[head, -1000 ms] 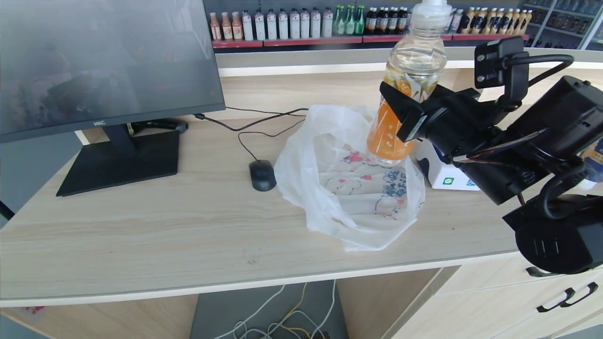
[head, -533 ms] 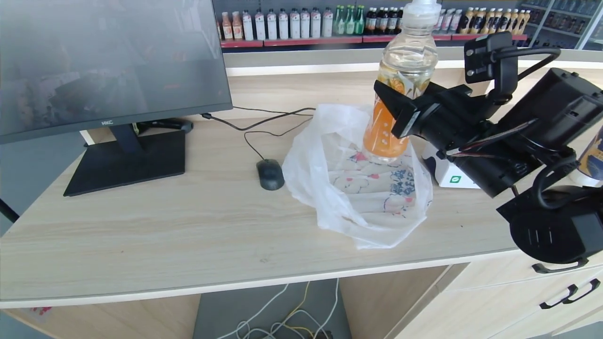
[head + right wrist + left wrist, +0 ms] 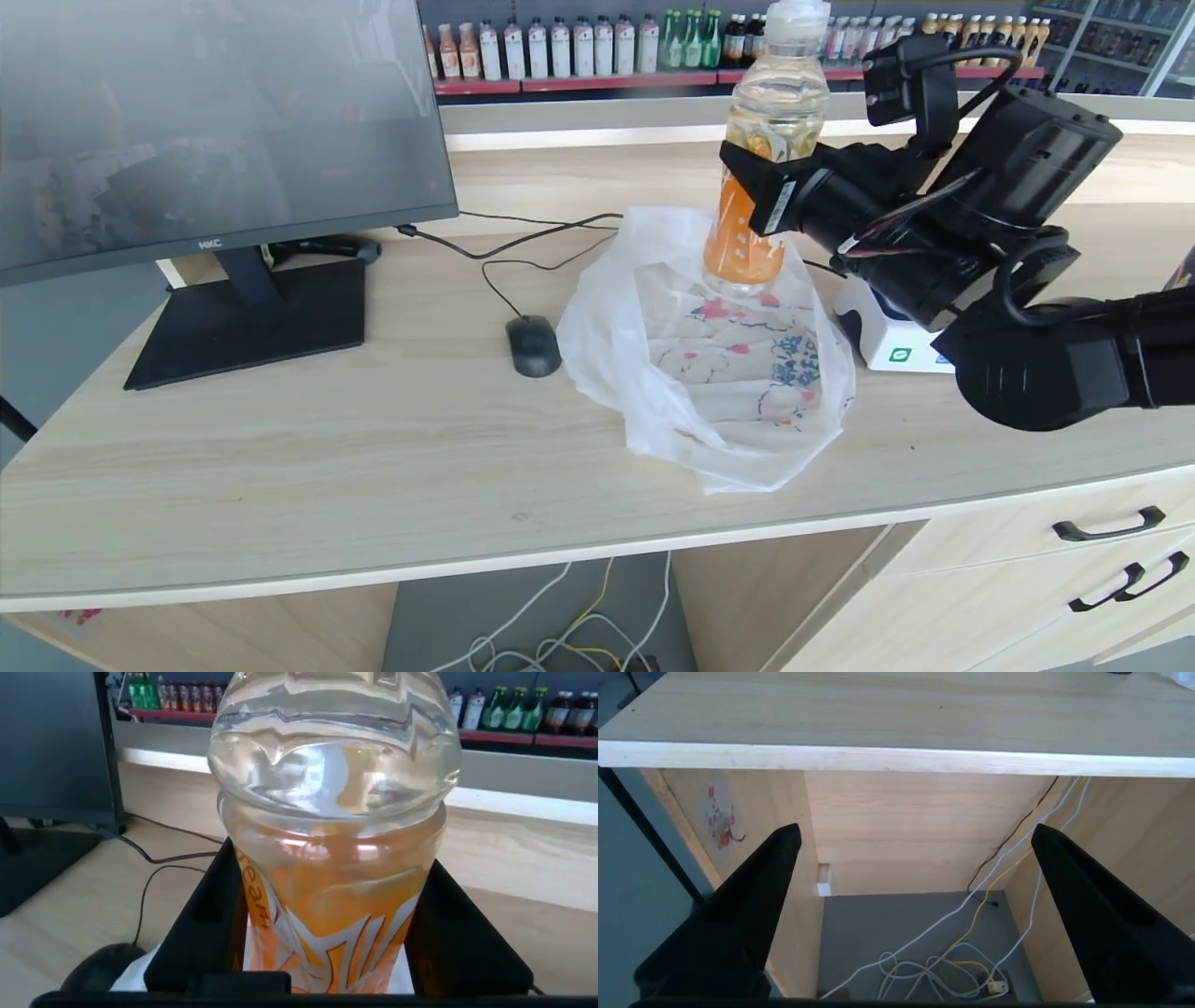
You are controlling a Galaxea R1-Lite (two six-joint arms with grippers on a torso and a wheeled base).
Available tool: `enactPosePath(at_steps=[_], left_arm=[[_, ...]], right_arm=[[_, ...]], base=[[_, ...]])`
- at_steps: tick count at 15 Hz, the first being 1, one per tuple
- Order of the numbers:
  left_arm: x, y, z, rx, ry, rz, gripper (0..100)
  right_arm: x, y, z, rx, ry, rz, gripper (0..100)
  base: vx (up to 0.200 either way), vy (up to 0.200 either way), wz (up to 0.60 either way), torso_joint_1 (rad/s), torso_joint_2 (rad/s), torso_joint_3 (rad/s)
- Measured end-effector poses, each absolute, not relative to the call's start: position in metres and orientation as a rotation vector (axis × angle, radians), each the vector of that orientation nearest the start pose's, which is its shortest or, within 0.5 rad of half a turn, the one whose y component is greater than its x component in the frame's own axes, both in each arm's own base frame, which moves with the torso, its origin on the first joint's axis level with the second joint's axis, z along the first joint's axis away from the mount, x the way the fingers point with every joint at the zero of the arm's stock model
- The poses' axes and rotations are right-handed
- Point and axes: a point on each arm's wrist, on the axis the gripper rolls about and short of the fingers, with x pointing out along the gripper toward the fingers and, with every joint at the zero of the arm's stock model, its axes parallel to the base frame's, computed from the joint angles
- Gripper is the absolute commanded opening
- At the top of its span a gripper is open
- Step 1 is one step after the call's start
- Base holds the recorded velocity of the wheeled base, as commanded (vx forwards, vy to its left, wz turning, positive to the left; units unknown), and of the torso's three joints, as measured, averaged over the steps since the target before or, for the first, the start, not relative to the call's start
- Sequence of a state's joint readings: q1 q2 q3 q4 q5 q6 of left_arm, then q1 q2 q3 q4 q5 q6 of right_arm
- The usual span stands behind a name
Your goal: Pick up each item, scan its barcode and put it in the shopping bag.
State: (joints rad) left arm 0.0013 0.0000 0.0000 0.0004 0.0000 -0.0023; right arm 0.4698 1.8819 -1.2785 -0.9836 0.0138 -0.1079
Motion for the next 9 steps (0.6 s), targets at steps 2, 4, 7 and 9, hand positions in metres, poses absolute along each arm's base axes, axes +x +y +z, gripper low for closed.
enactPosePath(at_steps=[2,4,7,9], left_arm=[[-0.023,0.0,0.075,-0.002,0.0,0.0,100],[-0.023,0.0,0.075,-0.002,0.0,0.0,100],[-0.023,0.0,0.075,-0.003,0.001,0.0,100],[-0.023,0.0,0.075,-0.003,0.0,0.0,100]], right_arm=[[0.348,0.175,0.285,-0.016,-0.4,0.456,0],[0.36,0.177,0.274,-0.024,-0.375,0.447,0],[0.368,0.183,0.26,-0.028,-0.345,0.453,0],[0.372,0.183,0.255,-0.025,-0.333,0.451,0]], base=[[0.0,0.0,0.0,0.0,0.0,0.0],[0.0,0.0,0.0,0.0,0.0,0.0],[0.0,0.0,0.0,0.0,0.0,0.0],[0.0,0.0,0.0,0.0,0.0,0.0]])
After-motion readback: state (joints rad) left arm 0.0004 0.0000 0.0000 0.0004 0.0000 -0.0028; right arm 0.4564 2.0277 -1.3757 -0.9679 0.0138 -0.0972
